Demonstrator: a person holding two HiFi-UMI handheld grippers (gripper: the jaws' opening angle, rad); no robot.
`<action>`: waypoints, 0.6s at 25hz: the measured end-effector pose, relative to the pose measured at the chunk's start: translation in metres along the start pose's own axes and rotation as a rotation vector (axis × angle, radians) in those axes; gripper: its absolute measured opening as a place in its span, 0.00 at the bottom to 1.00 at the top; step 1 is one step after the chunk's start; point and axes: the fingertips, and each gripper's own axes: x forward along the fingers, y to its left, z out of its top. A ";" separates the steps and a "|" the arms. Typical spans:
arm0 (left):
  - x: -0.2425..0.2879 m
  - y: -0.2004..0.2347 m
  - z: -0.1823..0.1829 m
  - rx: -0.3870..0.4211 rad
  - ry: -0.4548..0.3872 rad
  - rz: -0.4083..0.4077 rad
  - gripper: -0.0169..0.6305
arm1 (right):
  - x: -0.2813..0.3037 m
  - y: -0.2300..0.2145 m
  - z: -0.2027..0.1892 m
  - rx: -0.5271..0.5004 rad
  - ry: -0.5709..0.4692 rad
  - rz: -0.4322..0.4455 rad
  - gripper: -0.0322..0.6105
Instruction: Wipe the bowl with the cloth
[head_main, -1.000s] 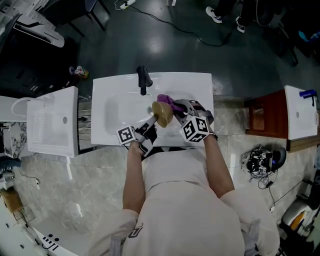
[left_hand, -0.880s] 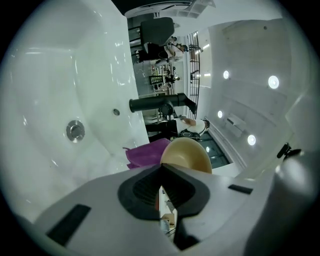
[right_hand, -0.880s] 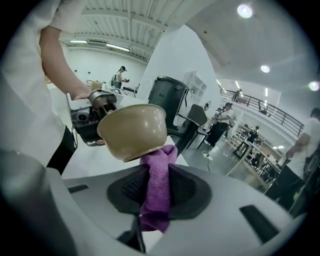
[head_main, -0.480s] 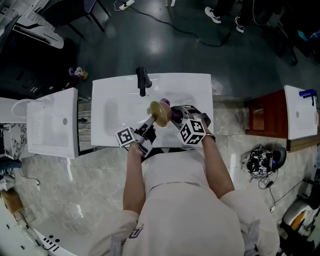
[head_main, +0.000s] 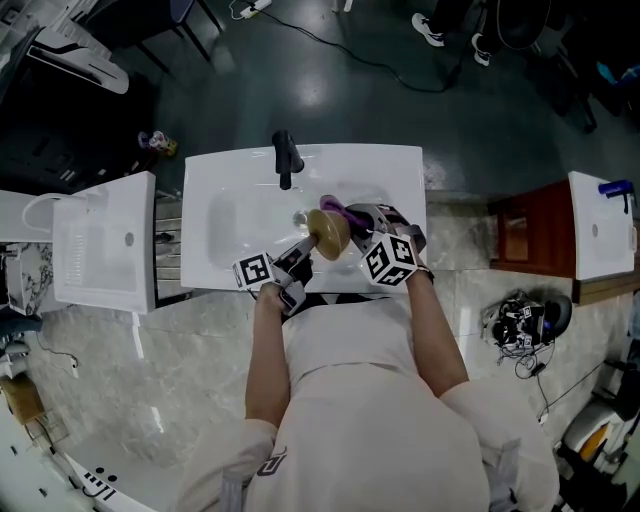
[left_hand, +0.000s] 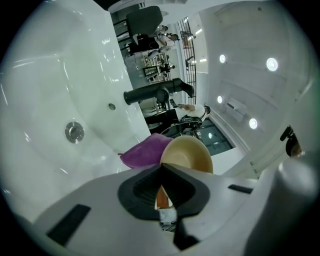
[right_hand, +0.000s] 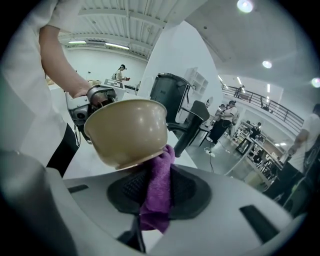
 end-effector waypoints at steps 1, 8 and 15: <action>0.000 0.000 0.000 0.001 0.000 0.001 0.04 | -0.001 0.000 0.000 0.004 -0.001 -0.003 0.19; -0.013 0.023 0.003 0.115 0.038 0.138 0.04 | -0.007 -0.011 0.004 -0.002 0.003 -0.043 0.19; -0.023 0.042 0.009 0.163 0.038 0.256 0.05 | -0.006 -0.008 0.004 -0.055 0.039 -0.041 0.19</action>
